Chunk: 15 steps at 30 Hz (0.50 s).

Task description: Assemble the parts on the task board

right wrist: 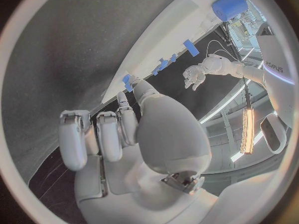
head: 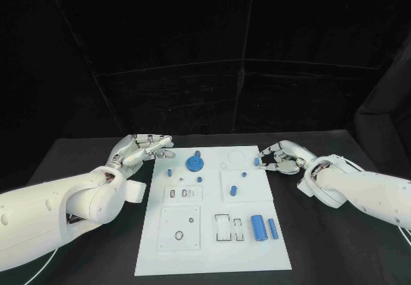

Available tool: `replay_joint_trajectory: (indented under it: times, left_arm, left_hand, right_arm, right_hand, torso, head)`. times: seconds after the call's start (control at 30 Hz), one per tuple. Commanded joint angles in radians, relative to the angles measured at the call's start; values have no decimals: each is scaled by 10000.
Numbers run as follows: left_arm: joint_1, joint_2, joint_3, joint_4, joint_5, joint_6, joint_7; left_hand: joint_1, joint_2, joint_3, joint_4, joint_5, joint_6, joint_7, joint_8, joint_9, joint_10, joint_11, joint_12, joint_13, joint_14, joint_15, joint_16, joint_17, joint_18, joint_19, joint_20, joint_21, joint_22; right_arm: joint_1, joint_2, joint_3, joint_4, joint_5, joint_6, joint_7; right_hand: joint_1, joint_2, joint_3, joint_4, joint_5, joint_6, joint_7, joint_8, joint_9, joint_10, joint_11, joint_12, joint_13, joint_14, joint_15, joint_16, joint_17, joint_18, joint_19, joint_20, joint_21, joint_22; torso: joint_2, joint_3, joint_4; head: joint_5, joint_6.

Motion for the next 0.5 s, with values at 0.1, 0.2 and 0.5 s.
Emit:
replay_joint_trajectory:
  times: [0.1, 0.2, 0.5]
  left_arm:
    - [2, 13, 6, -6, -65, 120, 94]
    - [-1, 14, 6, -12, -65, 125, 82]
    - [-10, 25, 5, -22, -64, 107, 40]
  left_hand:
    - [-16, -19, -14, -77, -10, 26, 16, -56, -2, 64, 29, -50, -11, 73, -25, -65, 13, 60, 97, -7, -52, -16]
    - [-16, -19, -14, -77, -10, 26, 16, -56, -2, 64, 29, -50, -11, 73, -25, -65, 13, 60, 97, -7, -52, -16]
    - [-88, 21, -39, -60, -11, 9, 54, -86, -8, 43, 55, -98, -22, 80, -9, -90, 26, 52, 108, -3, -60, -24]
  right_arm:
    - [1, 67, 4, -45, 93, -218, 8]
    - [0, 124, 5, -69, 128, -222, 8]
    - [-2, 252, 6, -77, 167, -142, 38]
  right_hand:
    - [-116, 37, -54, 40, 23, -74, -5, -46, -13, -12, 84, -12, 802, 794, -26, 9, 1572, -1, 542, -25, -46, 2033]
    - [-116, 37, -54, 40, 23, -74, -5, -46, -13, -12, 84, -12, 802, 794, -26, 9, 1572, -1, 542, -25, -46, 2033]
    - [-143, 101, -50, 48, 1, -42, -9, -9, 3, 28, 83, 45, 854, 806, -22, 29, 1618, -12, 578, -18, -29, 2078]
  torso:
    - [-2, -7, -3]
    - [-2, -7, -14]
    - [-5, -11, -16]
  head:
    - [5, -6]
    - [9, -3]
    - [2, -15]
